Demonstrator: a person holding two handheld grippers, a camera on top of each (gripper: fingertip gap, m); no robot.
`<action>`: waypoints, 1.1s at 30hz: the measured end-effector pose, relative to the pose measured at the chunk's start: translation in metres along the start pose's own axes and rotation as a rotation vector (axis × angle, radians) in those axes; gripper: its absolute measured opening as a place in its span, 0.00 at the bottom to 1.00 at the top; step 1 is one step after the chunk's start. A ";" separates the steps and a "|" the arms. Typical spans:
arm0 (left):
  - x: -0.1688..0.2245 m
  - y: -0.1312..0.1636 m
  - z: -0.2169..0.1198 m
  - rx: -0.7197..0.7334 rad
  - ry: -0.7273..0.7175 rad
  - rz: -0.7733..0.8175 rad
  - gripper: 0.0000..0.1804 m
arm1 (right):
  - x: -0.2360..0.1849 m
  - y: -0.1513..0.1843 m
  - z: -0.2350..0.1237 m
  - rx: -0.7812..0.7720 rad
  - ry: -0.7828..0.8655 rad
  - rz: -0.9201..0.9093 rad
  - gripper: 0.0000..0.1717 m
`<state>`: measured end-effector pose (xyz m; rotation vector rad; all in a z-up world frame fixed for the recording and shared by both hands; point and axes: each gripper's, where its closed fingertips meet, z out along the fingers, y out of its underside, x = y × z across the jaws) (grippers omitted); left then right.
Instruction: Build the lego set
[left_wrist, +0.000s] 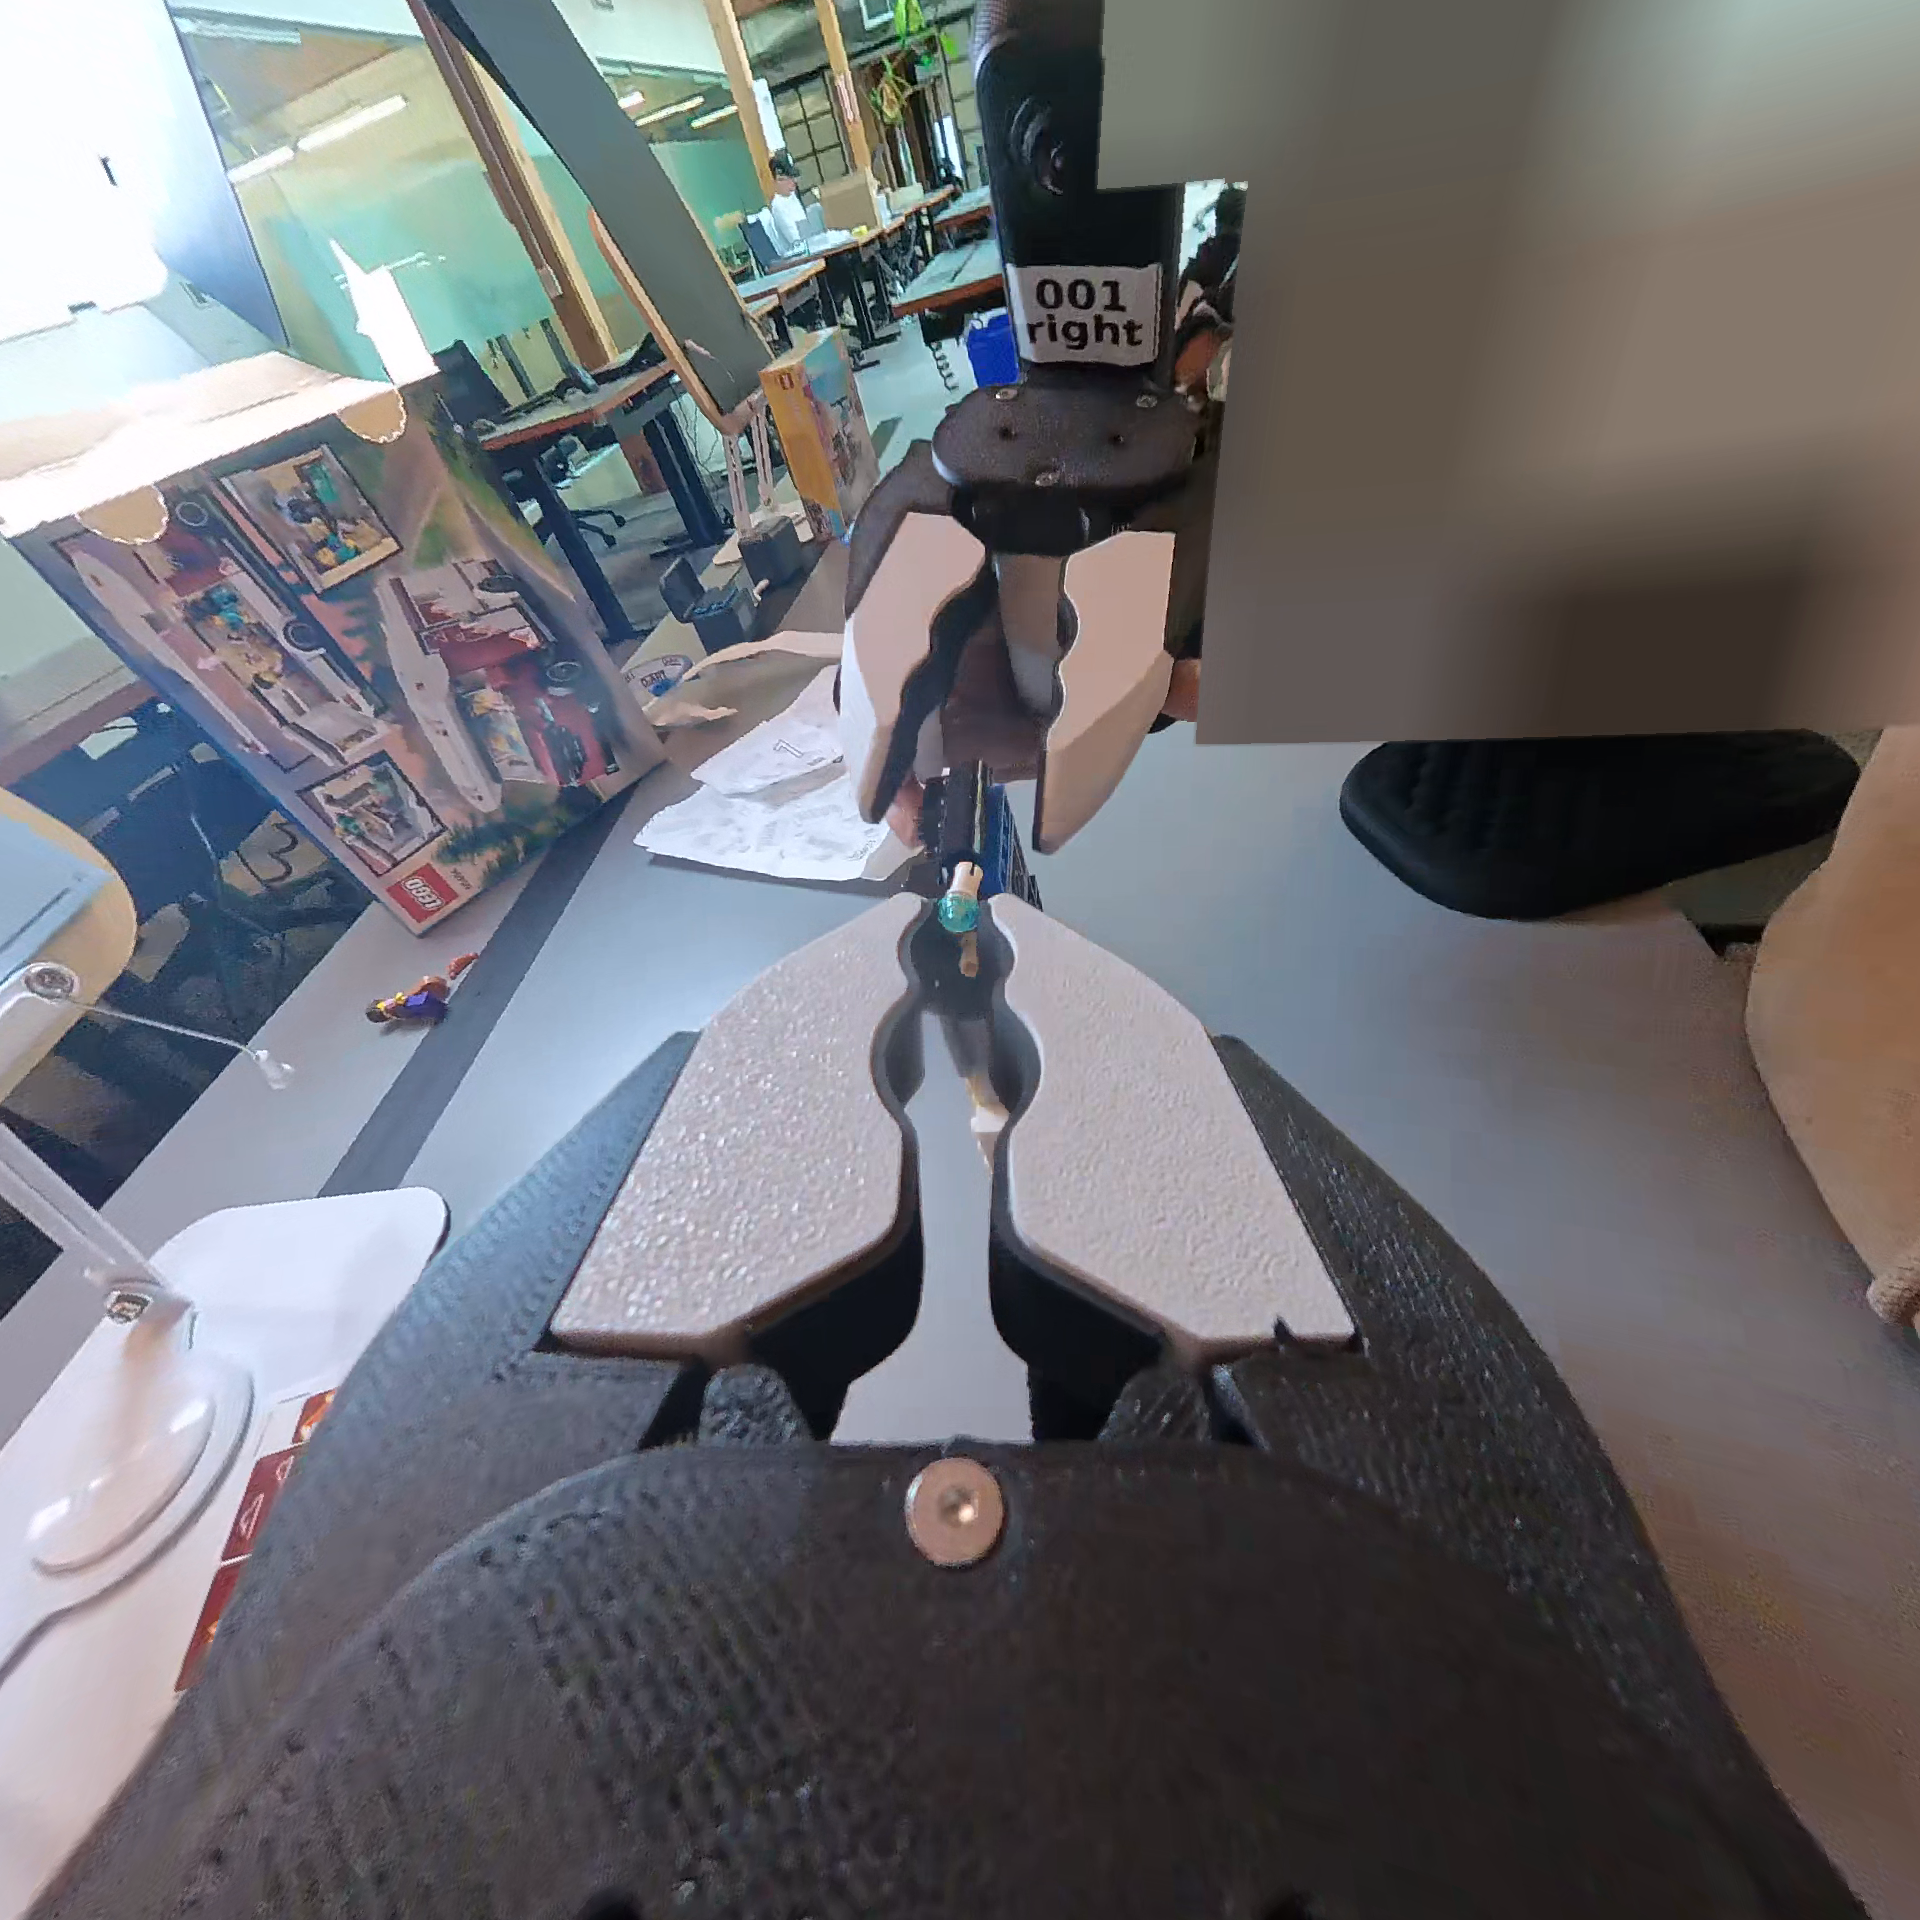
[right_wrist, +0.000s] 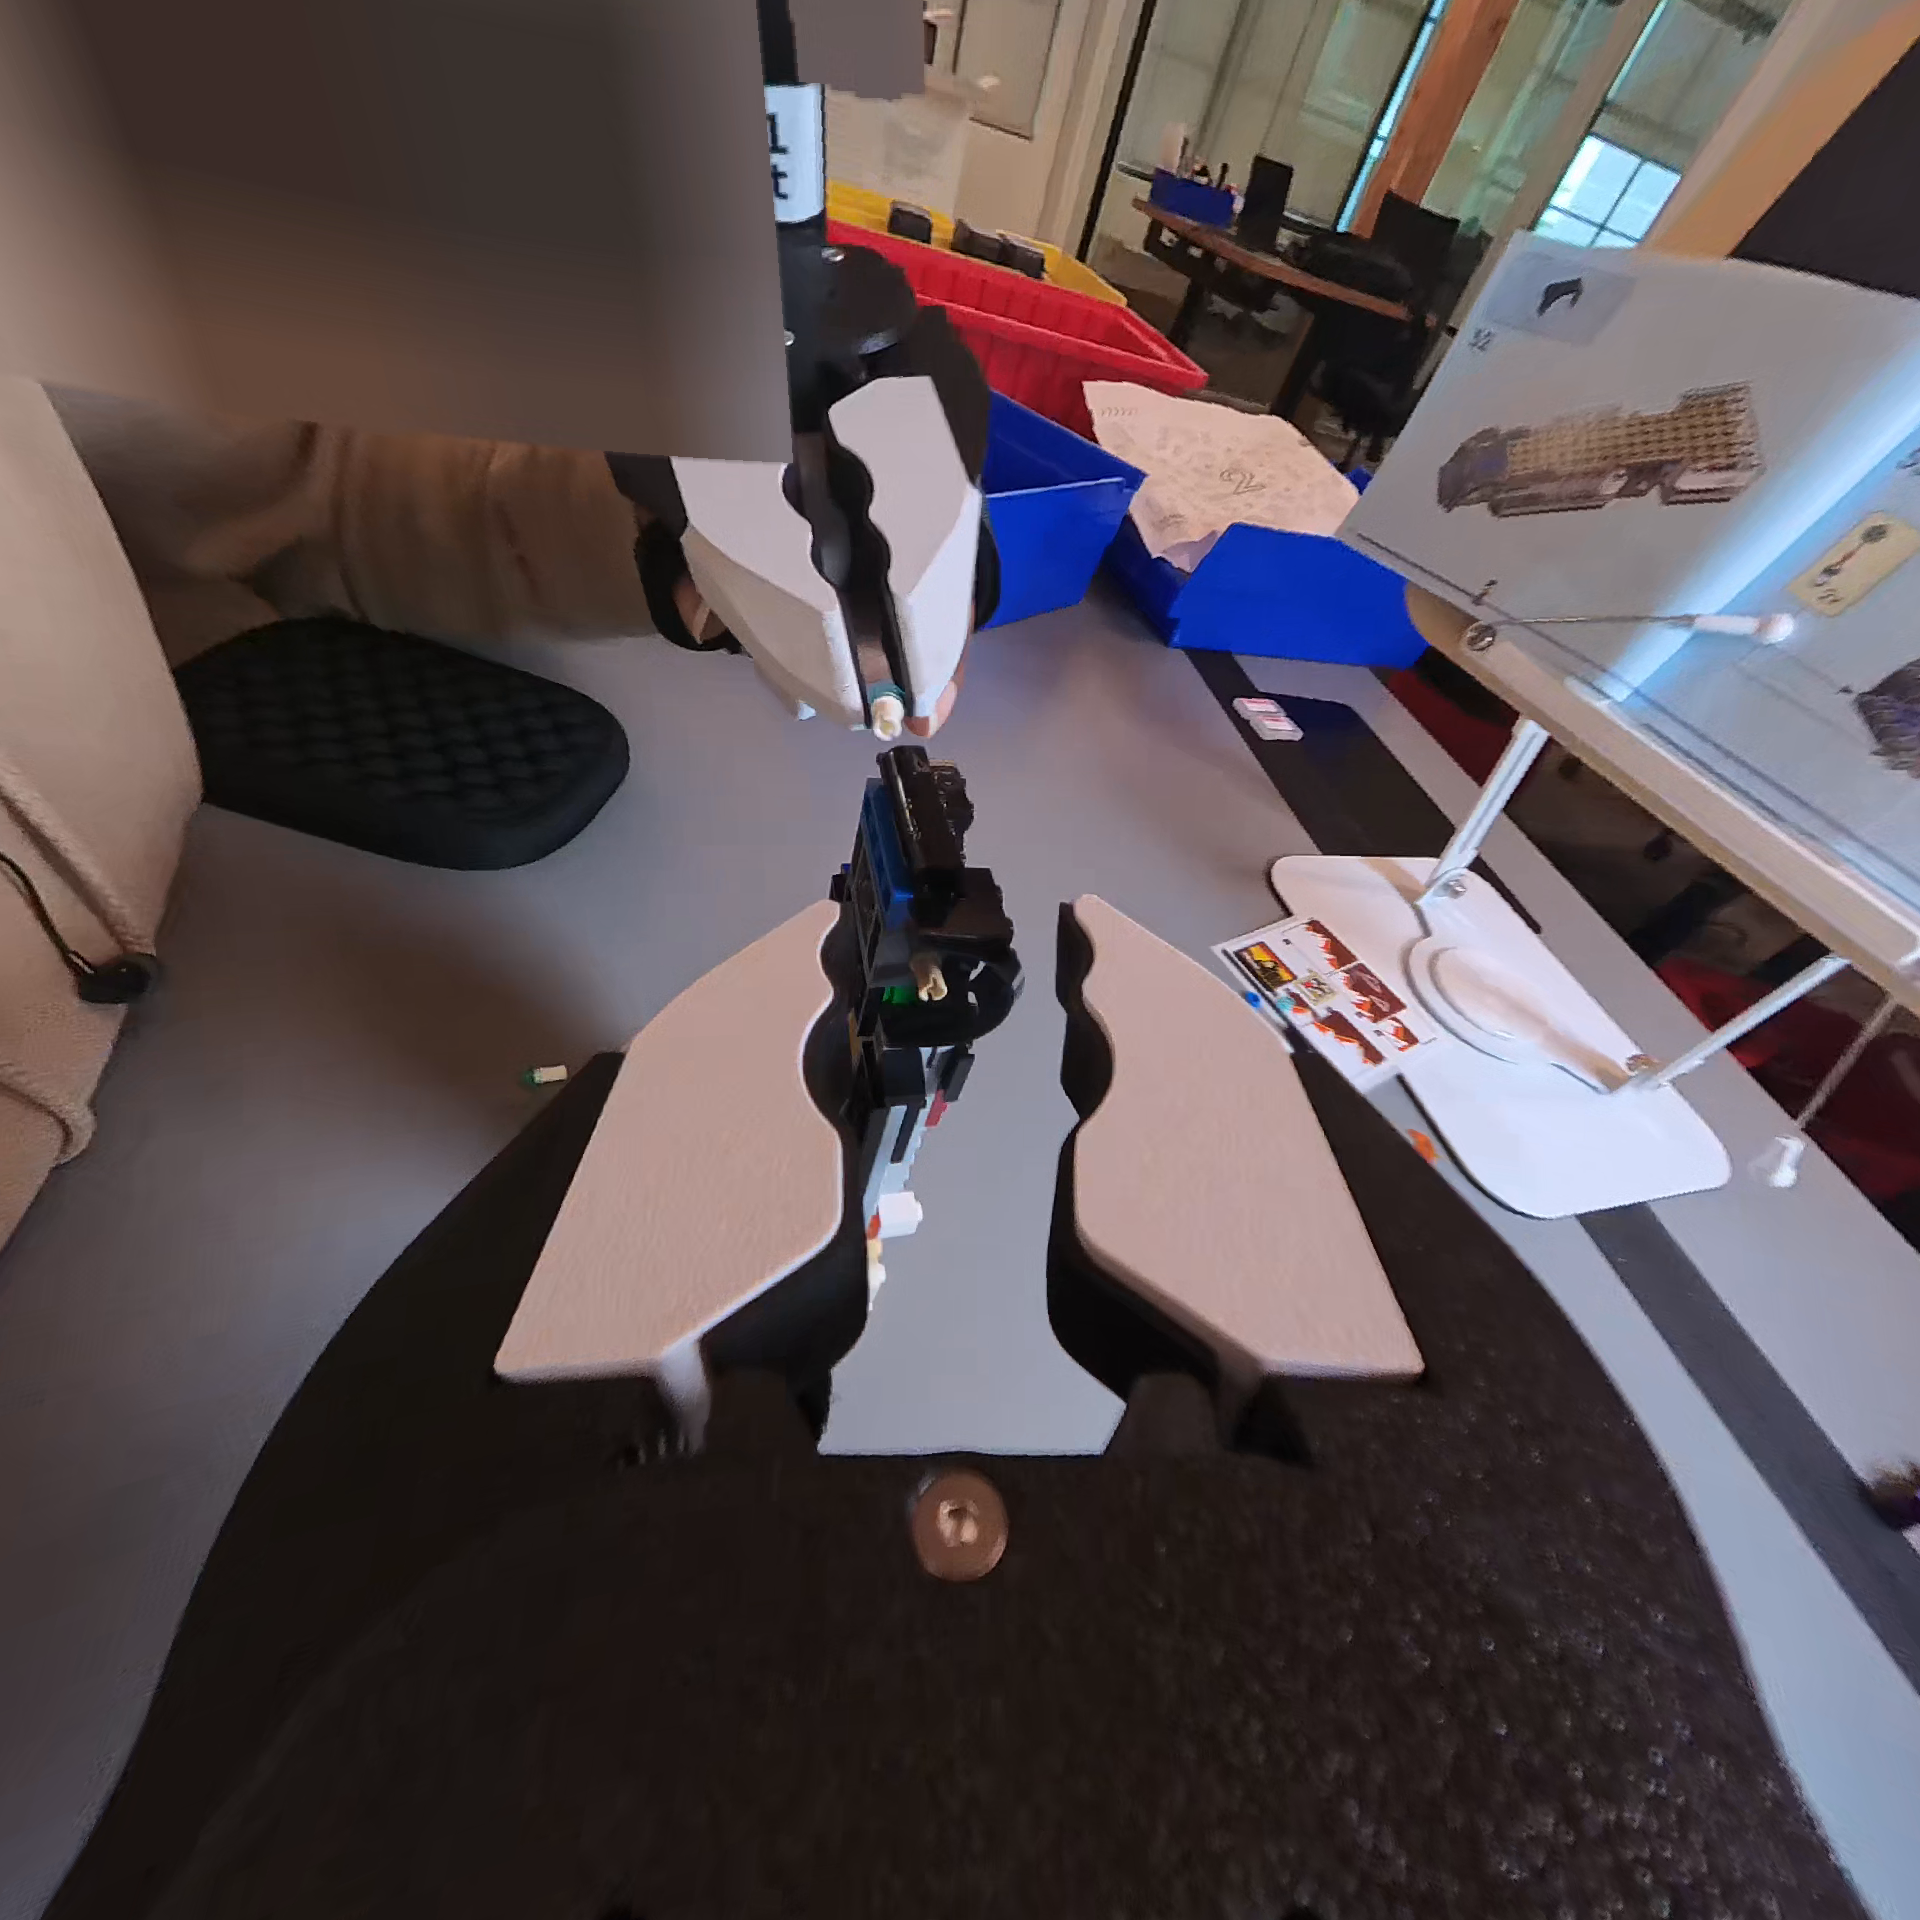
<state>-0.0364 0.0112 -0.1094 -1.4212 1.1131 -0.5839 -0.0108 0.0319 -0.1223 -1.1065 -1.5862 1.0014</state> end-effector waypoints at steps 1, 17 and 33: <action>0.000 0.001 0.002 -0.016 0.008 0.009 0.04 | -0.001 0.001 0.002 0.006 -0.014 0.005 0.20; -0.003 0.001 0.007 -0.054 0.029 -0.059 0.03 | -0.003 0.001 0.006 0.050 -0.045 -0.008 0.15; -0.003 0.001 0.007 -0.039 0.109 -0.405 0.03 | -0.006 0.000 0.008 0.025 -0.017 -0.052 0.15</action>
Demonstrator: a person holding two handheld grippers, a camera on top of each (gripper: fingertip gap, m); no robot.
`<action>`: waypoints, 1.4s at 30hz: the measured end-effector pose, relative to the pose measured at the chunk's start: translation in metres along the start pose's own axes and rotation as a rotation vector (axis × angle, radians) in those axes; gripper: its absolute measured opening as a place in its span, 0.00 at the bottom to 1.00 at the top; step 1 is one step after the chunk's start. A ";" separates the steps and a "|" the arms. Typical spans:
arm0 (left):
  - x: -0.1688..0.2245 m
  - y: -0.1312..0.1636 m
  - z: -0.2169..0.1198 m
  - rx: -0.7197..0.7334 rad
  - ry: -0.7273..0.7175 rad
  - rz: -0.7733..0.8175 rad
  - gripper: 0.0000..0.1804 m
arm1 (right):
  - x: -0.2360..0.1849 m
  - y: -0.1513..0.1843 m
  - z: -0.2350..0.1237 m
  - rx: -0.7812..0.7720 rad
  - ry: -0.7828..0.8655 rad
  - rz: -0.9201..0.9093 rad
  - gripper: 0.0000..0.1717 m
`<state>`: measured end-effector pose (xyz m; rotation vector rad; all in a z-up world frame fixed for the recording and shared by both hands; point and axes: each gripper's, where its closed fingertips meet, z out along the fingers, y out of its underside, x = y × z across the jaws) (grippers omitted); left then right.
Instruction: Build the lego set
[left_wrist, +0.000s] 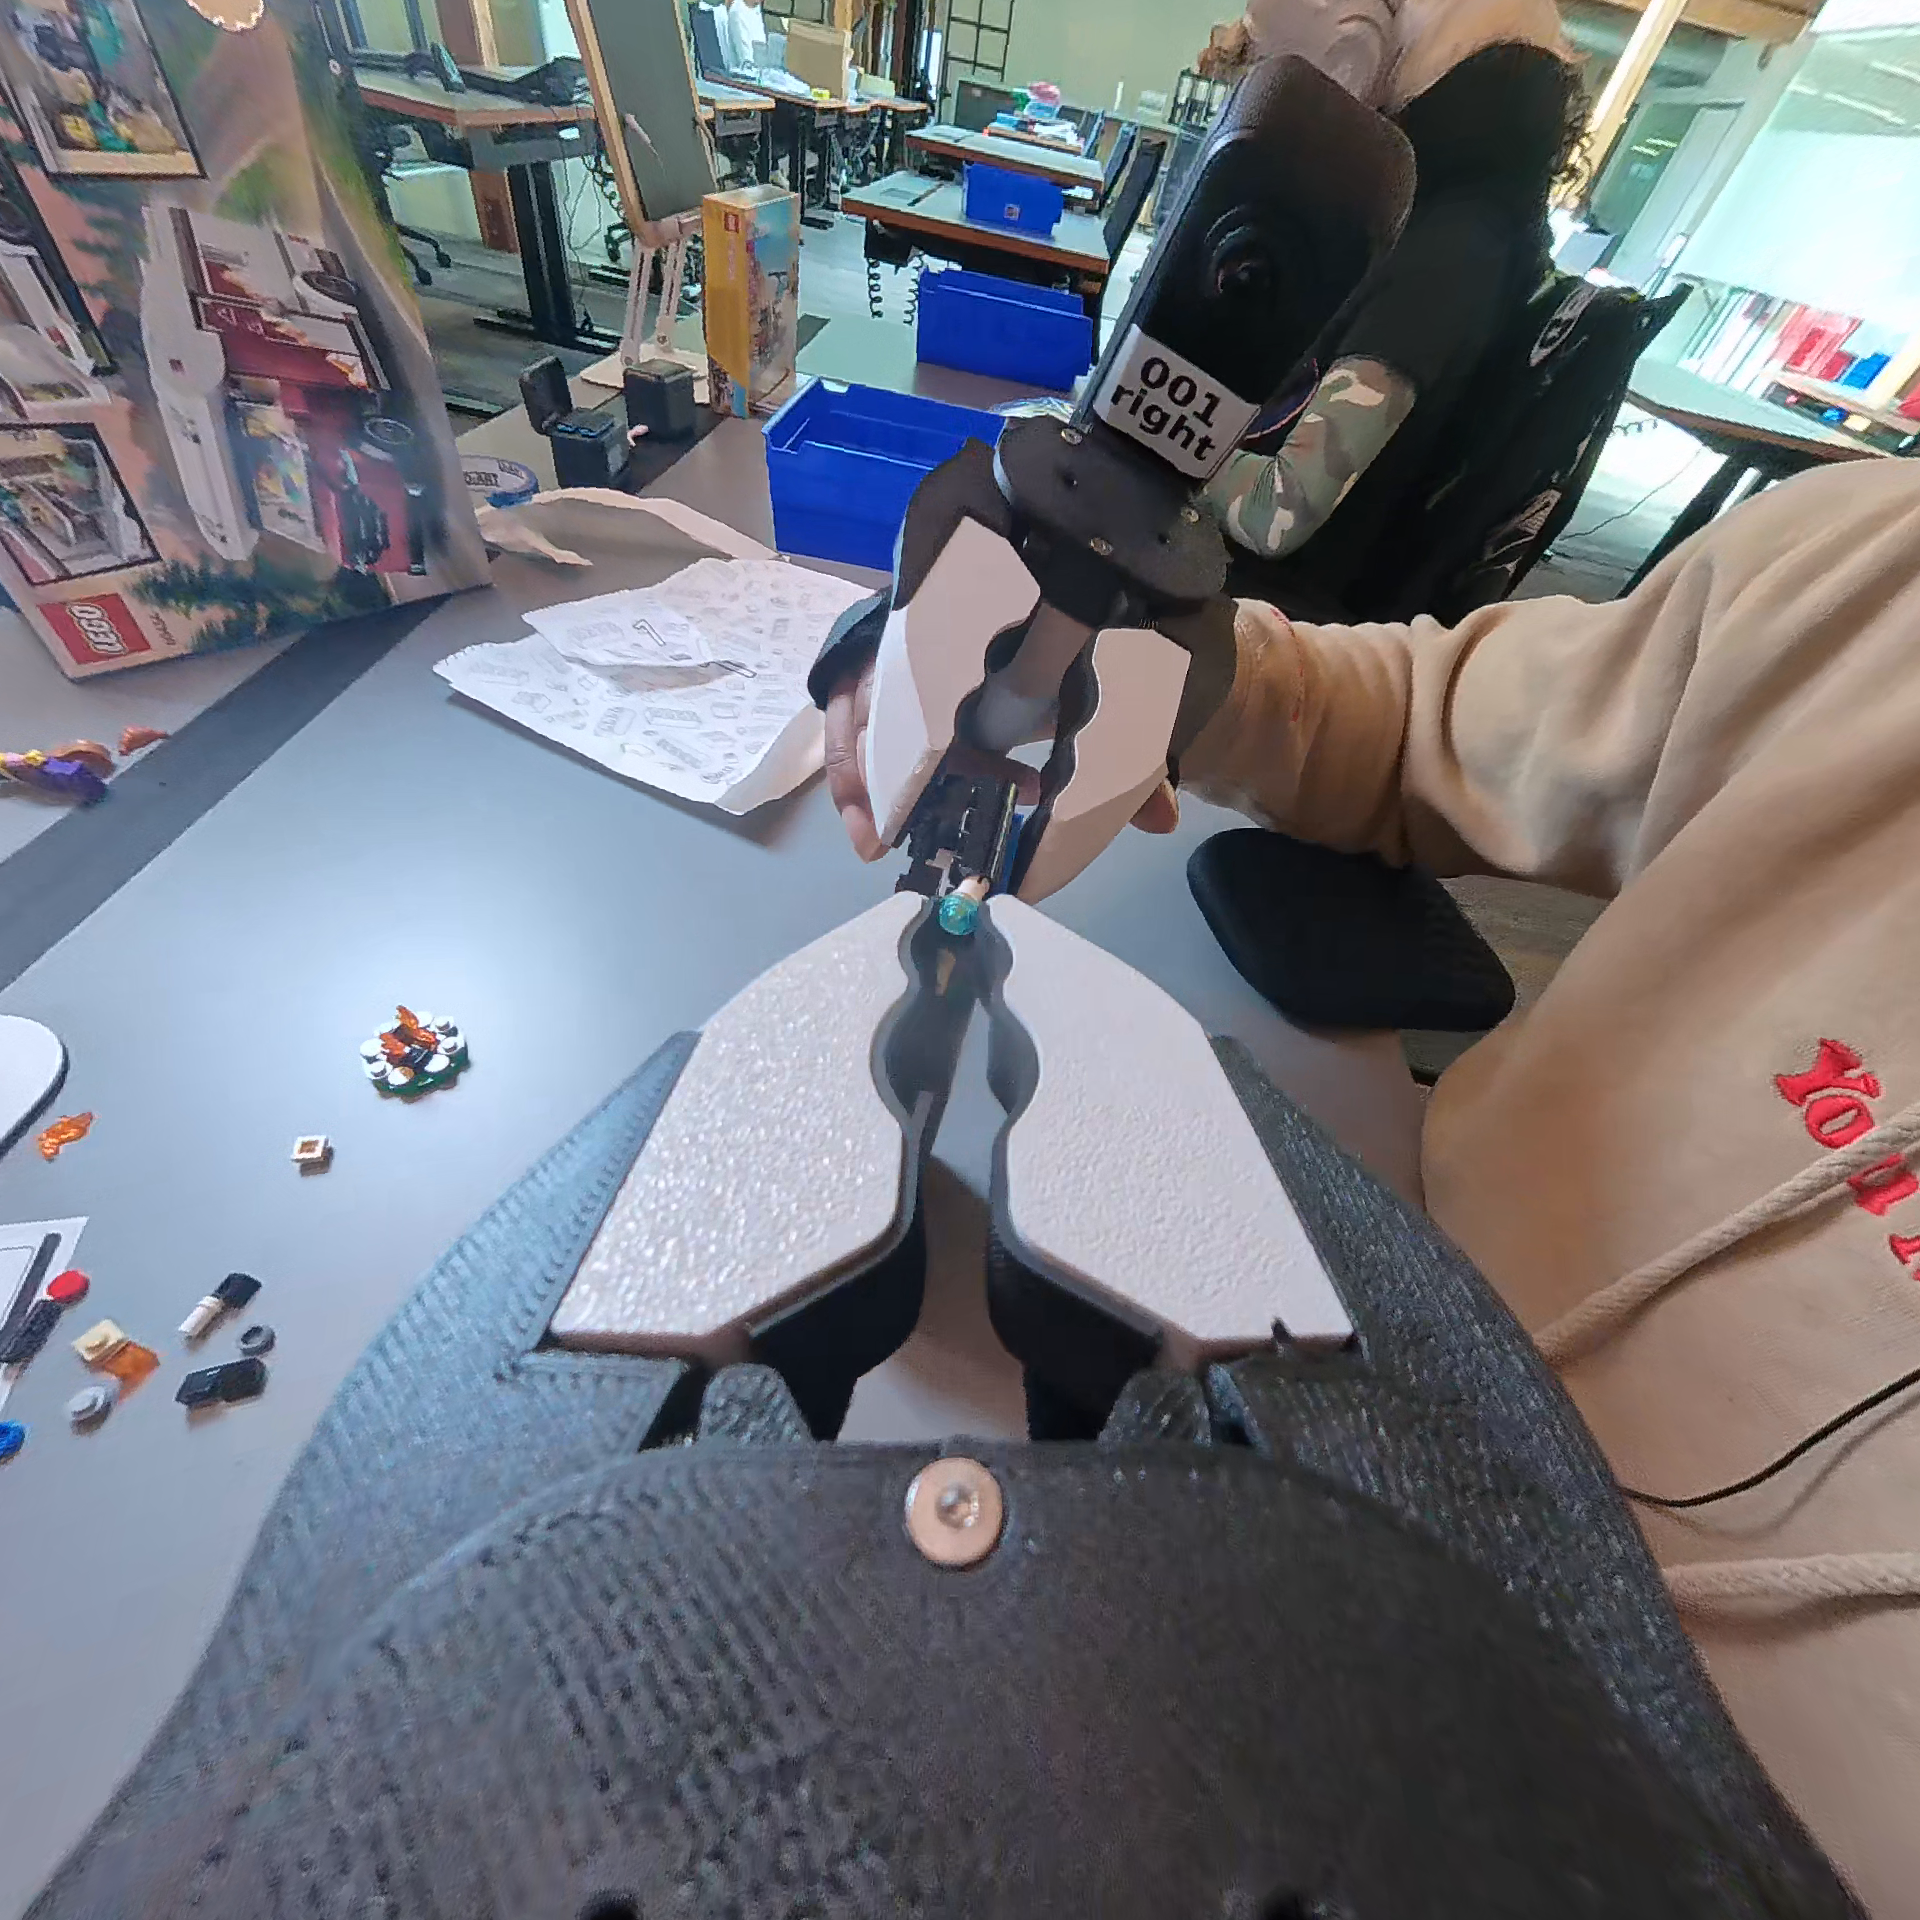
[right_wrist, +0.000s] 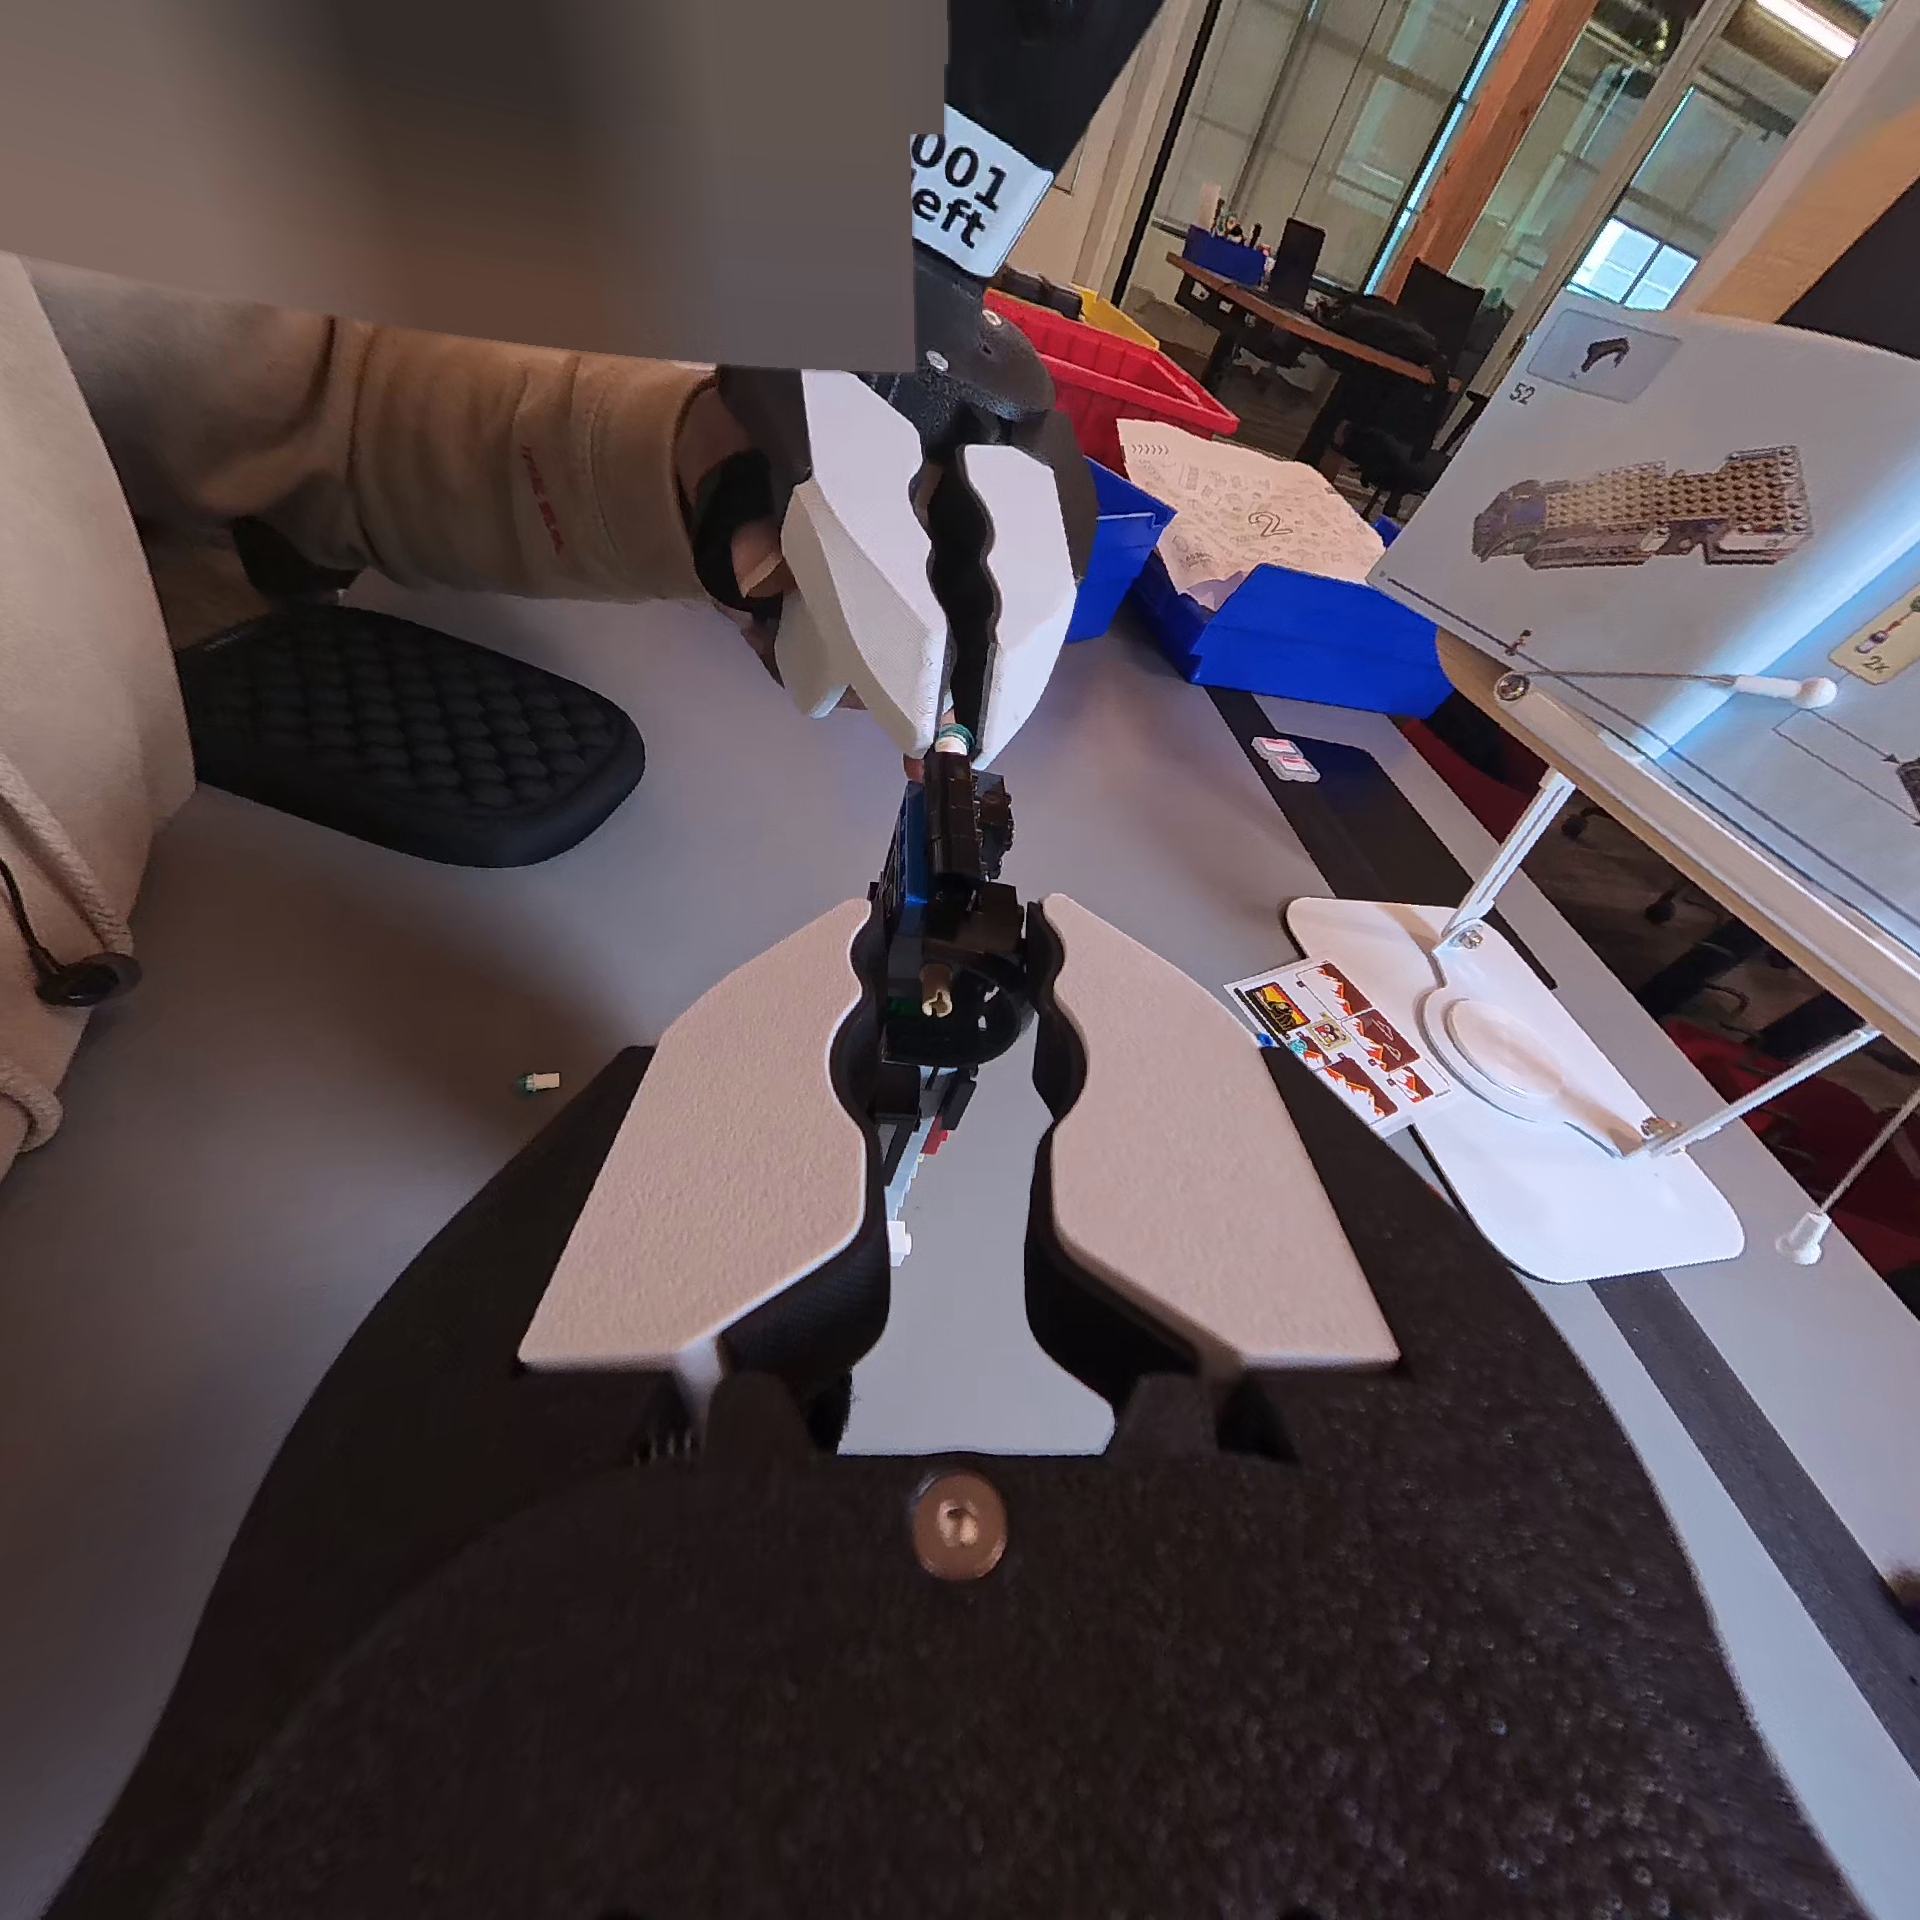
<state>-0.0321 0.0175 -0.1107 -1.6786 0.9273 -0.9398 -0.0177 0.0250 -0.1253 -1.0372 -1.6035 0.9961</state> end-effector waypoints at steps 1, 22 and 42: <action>0.000 0.000 0.000 -0.006 -0.005 0.008 0.03 | 0.000 0.000 0.000 -0.002 0.001 -0.002 0.15; -0.001 0.000 0.001 -0.038 -0.269 0.529 0.03 | 0.000 -0.001 0.002 -0.013 0.003 0.019 0.14; -0.001 -0.001 0.003 -0.012 -0.162 0.322 0.03 | 0.002 -0.001 0.004 -0.018 0.015 0.014 0.14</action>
